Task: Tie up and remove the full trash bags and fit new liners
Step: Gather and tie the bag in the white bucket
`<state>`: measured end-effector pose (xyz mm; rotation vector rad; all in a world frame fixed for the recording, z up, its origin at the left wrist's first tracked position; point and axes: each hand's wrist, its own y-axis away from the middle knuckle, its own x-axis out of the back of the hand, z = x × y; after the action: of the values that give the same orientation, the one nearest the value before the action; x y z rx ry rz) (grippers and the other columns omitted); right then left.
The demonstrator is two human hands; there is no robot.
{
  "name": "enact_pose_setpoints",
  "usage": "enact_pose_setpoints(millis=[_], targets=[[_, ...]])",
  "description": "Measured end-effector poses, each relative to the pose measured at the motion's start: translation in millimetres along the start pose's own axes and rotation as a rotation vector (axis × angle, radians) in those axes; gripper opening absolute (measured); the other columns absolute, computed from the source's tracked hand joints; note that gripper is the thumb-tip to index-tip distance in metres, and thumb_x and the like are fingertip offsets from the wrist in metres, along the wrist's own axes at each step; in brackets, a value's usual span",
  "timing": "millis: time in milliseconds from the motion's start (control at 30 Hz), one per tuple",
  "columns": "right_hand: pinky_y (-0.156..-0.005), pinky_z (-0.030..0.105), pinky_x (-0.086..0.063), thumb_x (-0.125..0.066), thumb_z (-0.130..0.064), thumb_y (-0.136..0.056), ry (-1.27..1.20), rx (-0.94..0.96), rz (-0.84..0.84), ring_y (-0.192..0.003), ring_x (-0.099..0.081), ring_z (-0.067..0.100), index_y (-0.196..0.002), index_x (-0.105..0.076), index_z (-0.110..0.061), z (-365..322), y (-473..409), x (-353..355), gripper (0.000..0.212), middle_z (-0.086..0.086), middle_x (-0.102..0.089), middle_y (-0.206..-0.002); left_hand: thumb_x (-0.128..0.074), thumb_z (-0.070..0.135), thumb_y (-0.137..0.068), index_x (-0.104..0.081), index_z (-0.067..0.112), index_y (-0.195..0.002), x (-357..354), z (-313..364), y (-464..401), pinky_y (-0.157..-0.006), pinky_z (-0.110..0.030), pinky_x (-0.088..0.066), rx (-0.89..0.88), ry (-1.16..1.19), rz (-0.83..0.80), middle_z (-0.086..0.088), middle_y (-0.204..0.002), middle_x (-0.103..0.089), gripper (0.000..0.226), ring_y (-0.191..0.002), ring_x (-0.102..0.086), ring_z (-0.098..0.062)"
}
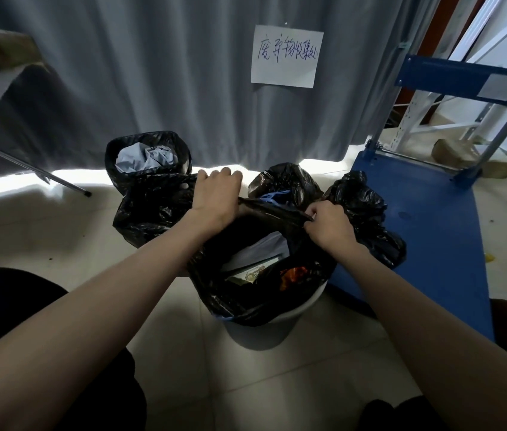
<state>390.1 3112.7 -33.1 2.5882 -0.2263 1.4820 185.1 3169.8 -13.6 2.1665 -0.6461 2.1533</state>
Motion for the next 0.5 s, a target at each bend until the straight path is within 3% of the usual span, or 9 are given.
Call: enact_pose_setpoints(millis=[167,267,333,433,500], targets=[[-0.069,0.034,-0.045,-0.059,-0.008,-0.086,0.048,-0.029,-0.048,-0.084,-0.060,0.026,-0.085,-0.067,-0.017,1,2,0,0.012,0.003,-0.062,-0.085,-0.072,0.051,-0.076,-0.061,0.030,-0.114,-6,1,-5,-0.095,-0.040,-0.033,-0.093,0.254,-0.134,0.007,-0.108,-0.063,0.045,-0.108,-0.056,-0.018],[-0.070,0.033,-0.046,-0.062,-0.010,-0.083,0.075,-0.039,-0.091,-0.089,-0.061,0.026,-0.081,-0.063,-0.020,3,1,3,0.010,0.004,-0.064,-0.090,-0.069,0.043,-0.083,-0.068,0.030,-0.098,-6,9,-3,-0.088,-0.034,-0.029,-0.151,0.272,-0.103,0.011,-0.094,-0.067,0.020,-0.098,-0.060,-0.015],[-0.079,0.036,-0.049,-0.070,-0.022,-0.082,0.081,-0.017,-0.135,-0.099,-0.058,0.026,-0.090,-0.063,-0.022,4,-3,4,0.010,0.004,-0.062,-0.103,-0.068,0.033,-0.084,-0.069,0.028,-0.087,-4,12,-2,-0.085,-0.032,-0.027,-0.162,0.281,-0.058,0.012,-0.085,-0.067,0.007,-0.090,-0.060,-0.013],[-0.098,0.042,-0.043,-0.070,-0.043,-0.078,0.036,0.105,-0.078,-0.117,-0.046,0.030,-0.122,-0.061,-0.023,-2,-8,0,0.049,0.005,-0.055,-0.120,-0.068,0.025,-0.083,-0.067,0.026,-0.083,0,14,-3,-0.083,-0.030,-0.028,-0.185,0.333,-0.012,0.013,-0.080,-0.065,0.001,-0.084,-0.060,-0.011],[-0.101,0.042,-0.038,-0.066,-0.045,-0.079,-0.047,0.170,-0.036,-0.124,-0.044,0.032,-0.134,-0.055,-0.026,-10,-11,-5,0.059,0.004,-0.058,-0.126,-0.070,0.022,-0.080,-0.064,0.026,-0.085,1,15,-2,-0.083,-0.031,-0.033,-0.209,0.377,0.008,0.014,-0.078,-0.061,0.008,-0.082,-0.060,-0.012]])
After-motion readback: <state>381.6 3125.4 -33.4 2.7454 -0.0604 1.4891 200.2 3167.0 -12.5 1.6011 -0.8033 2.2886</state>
